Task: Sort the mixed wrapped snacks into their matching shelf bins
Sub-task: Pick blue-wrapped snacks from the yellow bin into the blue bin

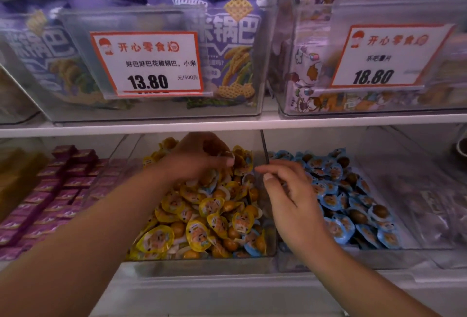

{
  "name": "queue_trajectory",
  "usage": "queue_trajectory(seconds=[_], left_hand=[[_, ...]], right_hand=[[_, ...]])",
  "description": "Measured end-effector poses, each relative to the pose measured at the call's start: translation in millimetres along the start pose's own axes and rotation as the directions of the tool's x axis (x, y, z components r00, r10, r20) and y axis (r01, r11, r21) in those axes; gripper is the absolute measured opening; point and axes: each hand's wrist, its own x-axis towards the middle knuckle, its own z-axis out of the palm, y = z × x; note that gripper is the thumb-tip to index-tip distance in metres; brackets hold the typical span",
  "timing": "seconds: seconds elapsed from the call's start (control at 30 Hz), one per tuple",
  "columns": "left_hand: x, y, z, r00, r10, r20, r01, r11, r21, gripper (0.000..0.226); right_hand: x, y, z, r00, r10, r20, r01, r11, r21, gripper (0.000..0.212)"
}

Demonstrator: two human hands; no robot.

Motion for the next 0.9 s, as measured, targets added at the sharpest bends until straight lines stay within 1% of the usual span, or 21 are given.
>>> queue_trajectory(seconds=[0.03,0.07,0.1,0.13,0.2,0.23,0.27,0.3,0.37,0.4,0.43,0.53,0.63,0.67,0.7,0.73,0.77,0.8,0.83,0.87,0.9], left_hand=[[-2,0,-4,0.999,0.001,-0.048,0.0,1.0,0.008,0.022],[-4,0,-7,0.996,0.013,-0.091,-0.006,0.997,0.075,0.019],[-8,0,-8,0.993,0.039,-0.114,-0.019,0.984,0.176,0.016],[-13,1,-9,0.992,0.082,-0.1,-0.051,0.959,0.28,0.015],[-24,0,-5,0.983,0.177,0.036,-0.176,0.888,0.426,0.017],[-29,-1,-2,0.976,0.186,0.114,-0.218,0.848,0.483,0.021],[-32,-2,1,0.972,0.161,0.17,-0.229,0.802,0.551,0.03],[-34,-3,3,0.974,0.12,0.195,-0.218,0.738,0.638,0.041],[-33,-5,7,0.98,0.067,0.188,-0.191,0.598,0.778,0.062],[-33,-6,8,0.982,0.075,0.172,-0.184,0.569,0.801,0.064],[-33,-7,8,0.983,0.099,0.152,-0.181,0.576,0.797,0.059],[-39,-9,1,0.985,0.157,0.066,-0.158,0.699,0.698,0.043],[-51,-8,-4,0.977,0.191,-0.093,-0.106,0.819,0.564,0.042],[-56,-5,-3,0.967,0.191,-0.171,-0.085,0.867,0.492,0.041],[-61,0,-1,0.949,0.177,-0.261,-0.068,0.924,0.377,0.042],[-65,8,3,0.926,0.142,-0.35,-0.064,0.972,0.225,0.044],[-70,19,7,0.904,0.097,-0.417,-0.073,0.995,0.073,0.047],[-76,30,12,0.891,0.063,-0.451,-0.095,0.994,-0.049,0.048],[-83,42,17,0.888,0.048,-0.458,-0.122,0.984,-0.134,0.049],[-90,53,23,0.893,0.055,-0.447,-0.148,0.973,-0.176,0.049],[-97,62,30,0.899,0.094,-0.428,-0.179,0.97,-0.164,0.046]], right_hand=[[0,-1,0,1.0,-0.001,0.003,0.001,1.0,0.003,0.02],[-1,-2,0,1.0,-0.001,0.006,0.001,1.0,0.009,0.02],[-1,-2,-1,1.0,0.001,0.009,-0.001,1.0,0.012,0.02],[-1,-3,-1,1.0,0.002,0.012,-0.002,1.0,0.006,0.019],[-1,-4,0,1.0,0.002,0.018,-0.001,1.0,-0.028,0.018],[-1,-3,0,1.0,0.001,0.022,0.0,0.999,-0.043,0.017],[-1,-3,0,1.0,0.002,0.027,-0.001,0.999,-0.053,0.017],[-1,-3,0,0.999,0.004,0.032,-0.002,0.998,-0.059,0.017],[-1,-3,1,0.999,0.006,0.043,-0.003,0.998,-0.068,0.018],[-2,-4,1,0.999,0.003,0.044,0.0,0.998,-0.07,0.017],[-2,-4,0,0.999,-0.002,0.043,0.005,0.997,-0.072,0.017],[-3,-5,0,0.999,-0.018,0.038,0.022,0.996,-0.084,0.017],[-2,-4,0,0.999,-0.015,0.032,0.018,0.994,-0.104,0.017],[-1,-6,0,1.0,-0.008,0.03,0.011,0.994,-0.112,0.017],[-2,-9,-1,1.0,-0.011,0.028,0.015,0.993,-0.118,0.017],[-2,-12,-3,0.999,-0.04,0.012,0.041,0.989,-0.143,0.017],[-3,-16,-6,0.996,-0.088,-0.02,0.083,0.981,-0.178,0.018],[-3,-22,-11,0.989,-0.133,-0.06,0.118,0.971,-0.209,0.02],[-4,-29,-16,0.985,-0.142,-0.101,0.12,0.972,-0.2,0.021],[-6,-35,-21,0.988,-0.084,-0.129,0.068,0.99,-0.124,0.02],[-9,-43,-25,0.991,0.056,-0.12,-0.052,0.998,0.039,0.019]])
